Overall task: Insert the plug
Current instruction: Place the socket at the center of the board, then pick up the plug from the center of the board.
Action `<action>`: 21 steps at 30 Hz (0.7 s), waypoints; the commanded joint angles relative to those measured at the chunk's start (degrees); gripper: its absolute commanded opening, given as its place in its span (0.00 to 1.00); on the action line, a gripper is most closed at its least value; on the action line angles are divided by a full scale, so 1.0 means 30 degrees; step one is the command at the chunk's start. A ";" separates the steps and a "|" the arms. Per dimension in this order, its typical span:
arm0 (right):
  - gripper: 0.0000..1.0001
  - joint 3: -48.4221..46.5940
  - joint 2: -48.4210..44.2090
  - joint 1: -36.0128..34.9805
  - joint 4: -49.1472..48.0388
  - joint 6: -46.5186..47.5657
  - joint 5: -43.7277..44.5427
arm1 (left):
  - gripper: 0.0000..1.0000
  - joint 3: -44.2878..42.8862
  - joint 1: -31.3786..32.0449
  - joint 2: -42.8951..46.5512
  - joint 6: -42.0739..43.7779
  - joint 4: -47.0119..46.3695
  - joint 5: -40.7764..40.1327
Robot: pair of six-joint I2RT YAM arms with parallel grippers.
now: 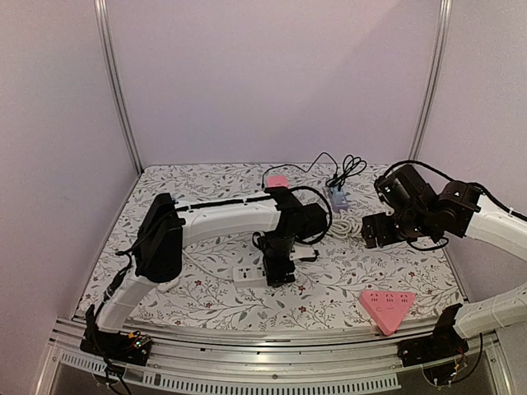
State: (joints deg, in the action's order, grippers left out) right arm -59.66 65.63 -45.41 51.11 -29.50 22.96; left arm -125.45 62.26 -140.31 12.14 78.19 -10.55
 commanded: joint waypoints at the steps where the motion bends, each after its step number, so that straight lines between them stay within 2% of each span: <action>1: 0.90 -0.0569 -0.0279 0.0078 0.0355 -0.0217 0.0161 | 0.99 0.0129 0.0399 0.0555 -0.0088 -0.0632 0.0944; 4: 0.91 -0.0679 -0.0370 0.0086 0.0350 -0.0120 0.0039 | 0.99 0.2283 0.0161 0.3664 0.0007 -0.2388 0.0703; 6: 0.91 -0.0818 -0.0342 0.0078 0.0314 -0.0001 -0.0153 | 0.99 0.4069 -0.0511 0.6253 -0.0975 -0.3890 0.0505; 10: 0.91 -0.0858 -0.0186 0.0092 0.0128 0.0163 -0.0434 | 0.98 1.0243 -0.2829 1.2715 -0.6574 -0.6610 -0.1938; 13: 0.91 -0.0762 0.0029 0.0080 -0.0370 0.0220 -0.0703 | 0.89 1.4868 -0.3881 1.6723 -0.9655 -0.7673 -0.3036; 16: 0.91 -0.1141 0.0727 0.0080 -0.0789 0.0459 -0.1295 | 0.83 1.7492 -0.4803 1.8459 -1.2407 -0.6110 -0.2782; 19: 0.91 -0.1715 0.1687 0.0102 -0.0857 0.0650 -0.1768 | 0.83 1.9714 -0.6251 1.9259 -1.5215 -0.5309 -0.3334; 21: 0.91 -0.1947 0.2124 0.0099 -0.0979 0.0718 -0.2090 | 0.87 2.0806 -0.6543 2.0265 -1.9507 -0.5539 -0.5176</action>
State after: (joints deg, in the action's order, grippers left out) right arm -63.29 69.41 -45.34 49.71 -28.25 19.29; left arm -70.08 45.71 -80.38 -23.83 59.61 -19.29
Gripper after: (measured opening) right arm 0.911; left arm 0.845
